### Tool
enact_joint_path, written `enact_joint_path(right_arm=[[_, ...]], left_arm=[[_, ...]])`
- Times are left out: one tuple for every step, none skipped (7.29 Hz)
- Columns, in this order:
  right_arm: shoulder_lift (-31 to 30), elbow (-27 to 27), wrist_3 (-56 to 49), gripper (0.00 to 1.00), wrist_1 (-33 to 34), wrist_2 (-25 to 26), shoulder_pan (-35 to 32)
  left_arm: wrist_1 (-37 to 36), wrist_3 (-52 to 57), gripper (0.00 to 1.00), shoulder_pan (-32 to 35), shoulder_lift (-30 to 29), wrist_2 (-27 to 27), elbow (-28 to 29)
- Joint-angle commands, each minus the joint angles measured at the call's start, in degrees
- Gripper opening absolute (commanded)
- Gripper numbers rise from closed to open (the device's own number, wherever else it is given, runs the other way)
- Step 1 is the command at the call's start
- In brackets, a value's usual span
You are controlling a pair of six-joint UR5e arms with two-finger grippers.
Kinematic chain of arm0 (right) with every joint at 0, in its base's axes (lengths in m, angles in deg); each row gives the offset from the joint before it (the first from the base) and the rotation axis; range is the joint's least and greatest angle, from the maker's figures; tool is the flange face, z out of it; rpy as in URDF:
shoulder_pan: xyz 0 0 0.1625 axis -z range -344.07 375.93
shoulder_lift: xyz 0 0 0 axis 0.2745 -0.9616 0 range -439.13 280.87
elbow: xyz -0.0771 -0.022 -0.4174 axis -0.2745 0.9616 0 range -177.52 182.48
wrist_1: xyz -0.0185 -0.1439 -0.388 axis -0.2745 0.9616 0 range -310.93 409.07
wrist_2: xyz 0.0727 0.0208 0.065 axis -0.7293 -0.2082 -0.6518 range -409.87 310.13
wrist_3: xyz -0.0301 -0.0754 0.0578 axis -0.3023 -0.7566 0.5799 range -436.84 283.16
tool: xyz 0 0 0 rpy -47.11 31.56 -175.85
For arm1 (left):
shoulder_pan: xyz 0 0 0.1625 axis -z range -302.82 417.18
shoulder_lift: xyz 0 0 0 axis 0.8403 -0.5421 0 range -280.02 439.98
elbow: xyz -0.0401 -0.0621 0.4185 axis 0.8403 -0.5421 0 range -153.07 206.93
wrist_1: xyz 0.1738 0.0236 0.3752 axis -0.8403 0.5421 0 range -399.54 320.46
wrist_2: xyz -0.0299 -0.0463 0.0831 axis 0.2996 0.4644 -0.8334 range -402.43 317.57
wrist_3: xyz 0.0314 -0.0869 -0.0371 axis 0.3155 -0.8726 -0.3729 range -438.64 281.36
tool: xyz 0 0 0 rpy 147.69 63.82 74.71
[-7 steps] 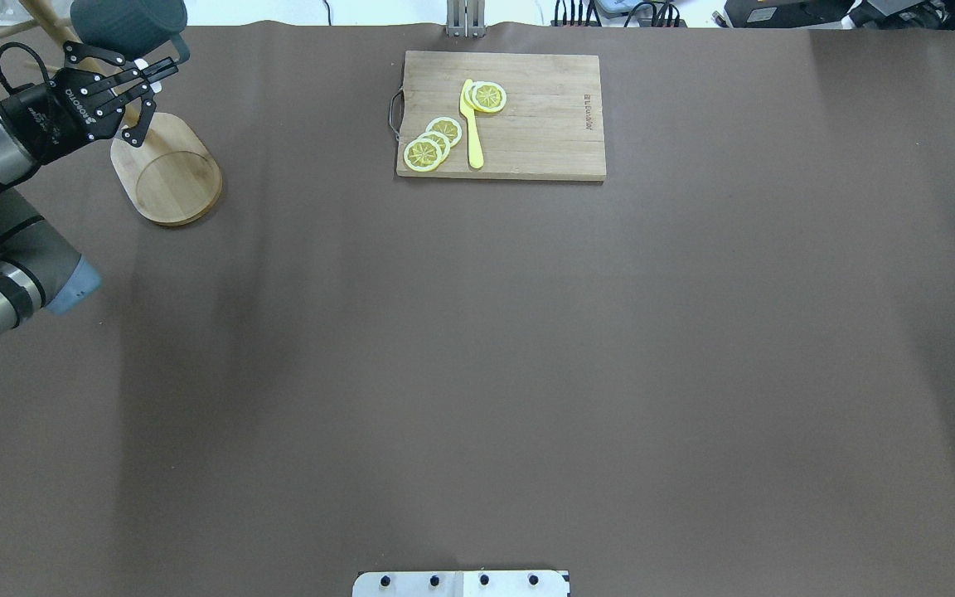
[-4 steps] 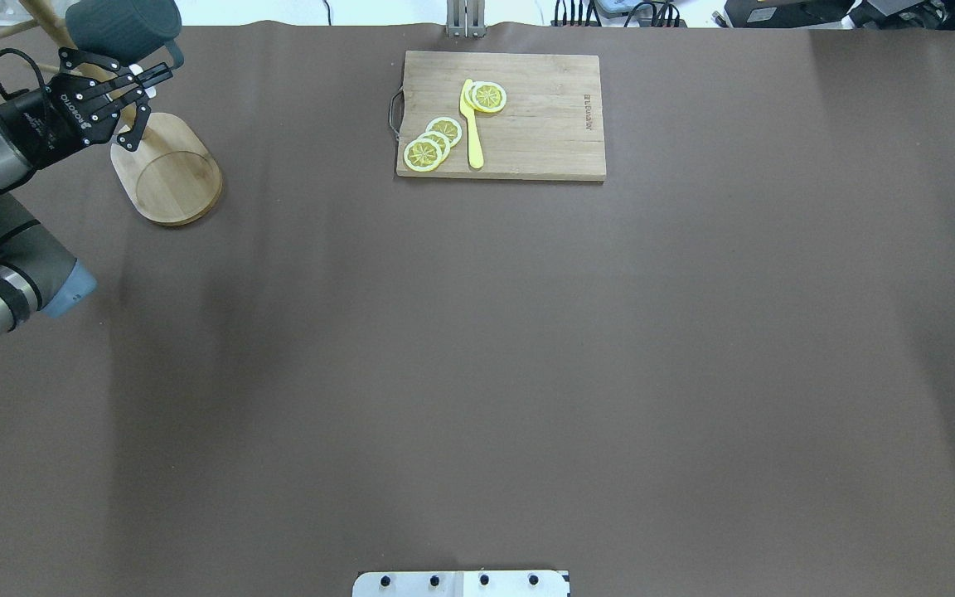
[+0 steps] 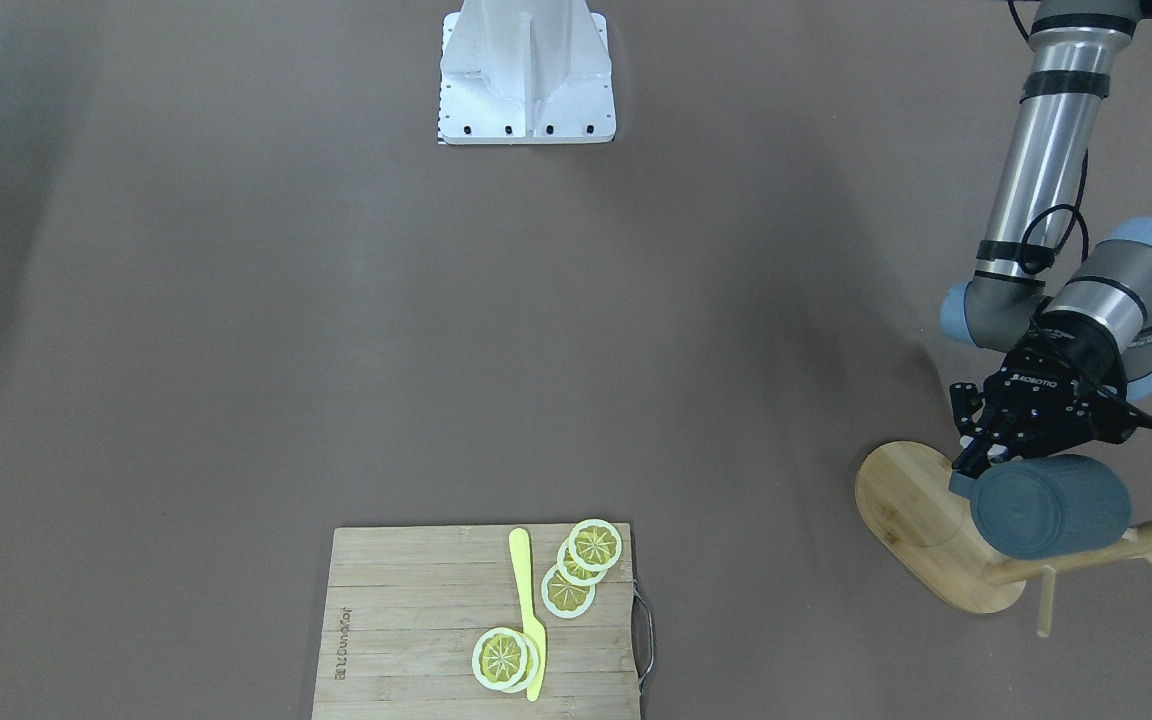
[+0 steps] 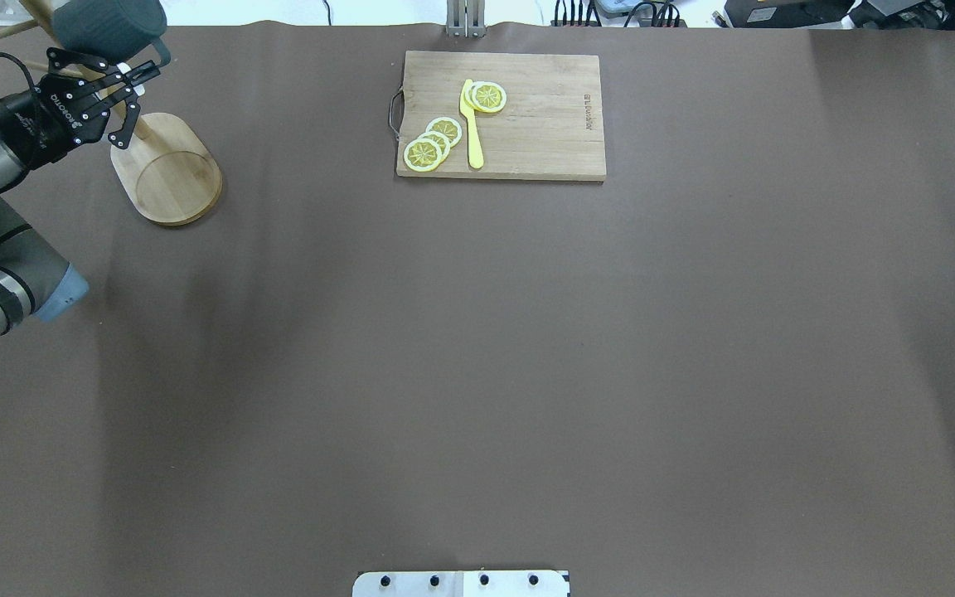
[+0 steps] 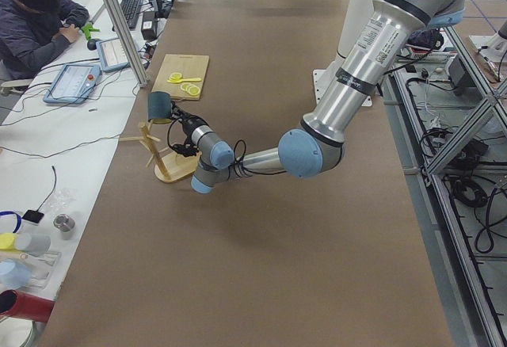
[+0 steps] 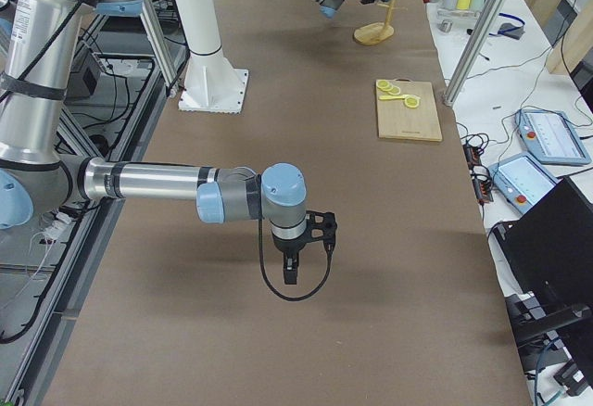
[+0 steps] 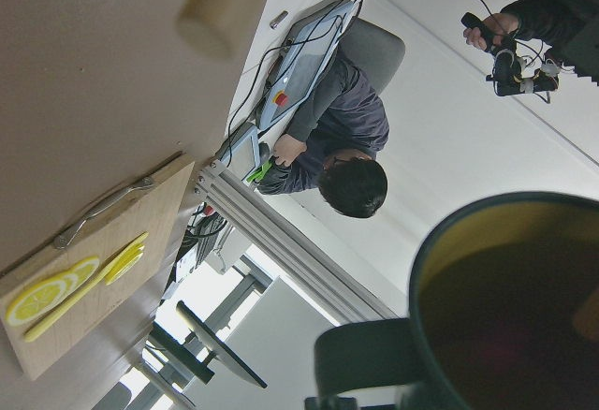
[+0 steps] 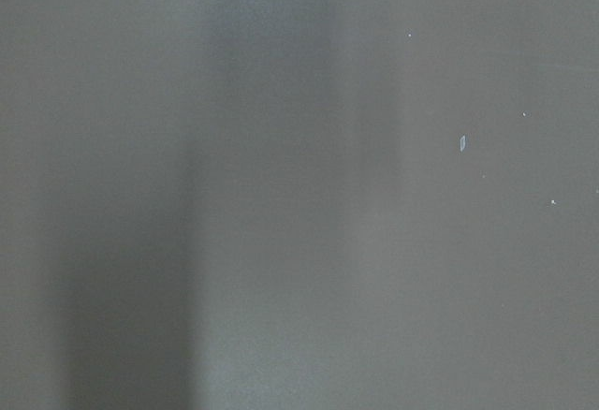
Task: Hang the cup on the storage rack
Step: 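Hook the mug handle over a peg of the wooden stand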
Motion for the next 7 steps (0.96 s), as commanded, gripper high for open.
enact_joint_path(right_arm=[[-0.1,0.0,0.0,1.0,0.0,0.0,0.0],[-0.1,0.0,-0.1,1.0,0.0,0.0,0.0],[-0.1,0.0,0.0,1.0,0.0,0.0,0.0],[-0.1,0.0,-0.1,1.0,0.0,0.0,0.0],[-0.1,0.0,-0.1,1.0,0.0,0.0,0.0],[-0.1,0.0,-0.1,1.0,0.0,0.0,0.0],[0.0,0.0,-0.1,1.0,0.0,0.0,0.0]], left_arm=[[0.0,-0.5,0.0,0.1,0.0,-1.0,1.3],[-0.1,-1.2,0.0,0.1,0.1,-1.1,1.6],[0.0,-1.2,0.0,0.1,0.1,-1.1,2.0],[-0.1,-1.2,0.0,0.0,0.2,-1.9,2.3],[-0.1,-1.2,0.0,-0.1,0.1,-2.3,2.4],[-0.2,-1.2,0.0,-0.1,0.2,-2.3,2.4],[-0.2,-0.9,0.0,-0.1,0.3,-2.4,2.4]])
